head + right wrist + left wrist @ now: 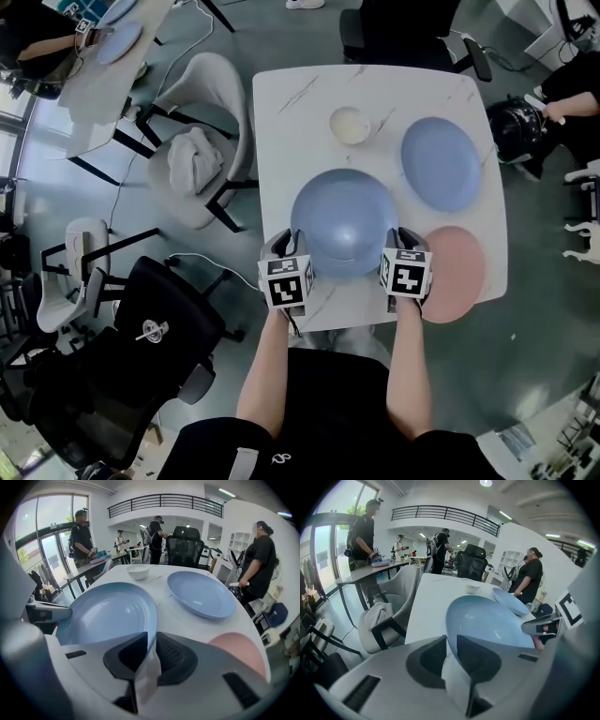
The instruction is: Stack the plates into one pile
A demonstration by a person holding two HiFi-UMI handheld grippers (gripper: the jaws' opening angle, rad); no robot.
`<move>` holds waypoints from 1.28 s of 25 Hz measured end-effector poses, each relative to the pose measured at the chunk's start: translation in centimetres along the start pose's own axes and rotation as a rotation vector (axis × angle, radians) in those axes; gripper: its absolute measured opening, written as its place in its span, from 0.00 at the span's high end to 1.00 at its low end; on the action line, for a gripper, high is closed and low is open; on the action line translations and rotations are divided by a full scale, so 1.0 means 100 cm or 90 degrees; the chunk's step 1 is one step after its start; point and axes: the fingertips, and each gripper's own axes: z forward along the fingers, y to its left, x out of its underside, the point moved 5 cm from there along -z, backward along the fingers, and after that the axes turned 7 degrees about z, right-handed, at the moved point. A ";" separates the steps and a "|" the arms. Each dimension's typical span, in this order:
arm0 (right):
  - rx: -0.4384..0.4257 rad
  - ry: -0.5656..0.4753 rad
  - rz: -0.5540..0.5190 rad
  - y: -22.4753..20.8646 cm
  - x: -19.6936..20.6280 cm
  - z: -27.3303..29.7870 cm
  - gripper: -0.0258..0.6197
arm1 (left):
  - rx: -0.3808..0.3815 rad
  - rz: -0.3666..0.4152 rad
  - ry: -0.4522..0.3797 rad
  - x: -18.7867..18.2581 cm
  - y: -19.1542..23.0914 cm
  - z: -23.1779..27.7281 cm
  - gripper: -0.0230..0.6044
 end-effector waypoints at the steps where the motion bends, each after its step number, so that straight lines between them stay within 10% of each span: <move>1: -0.001 0.002 0.006 0.000 0.001 0.000 0.86 | 0.001 -0.001 0.000 0.001 0.000 0.000 0.83; 19: -0.123 -0.087 0.069 -0.042 -0.013 -0.039 0.89 | -0.072 0.008 -0.051 -0.020 -0.048 -0.037 0.85; 32: -0.040 -0.101 0.131 -0.185 0.044 -0.091 0.89 | 0.028 0.064 -0.064 -0.015 -0.195 -0.020 0.85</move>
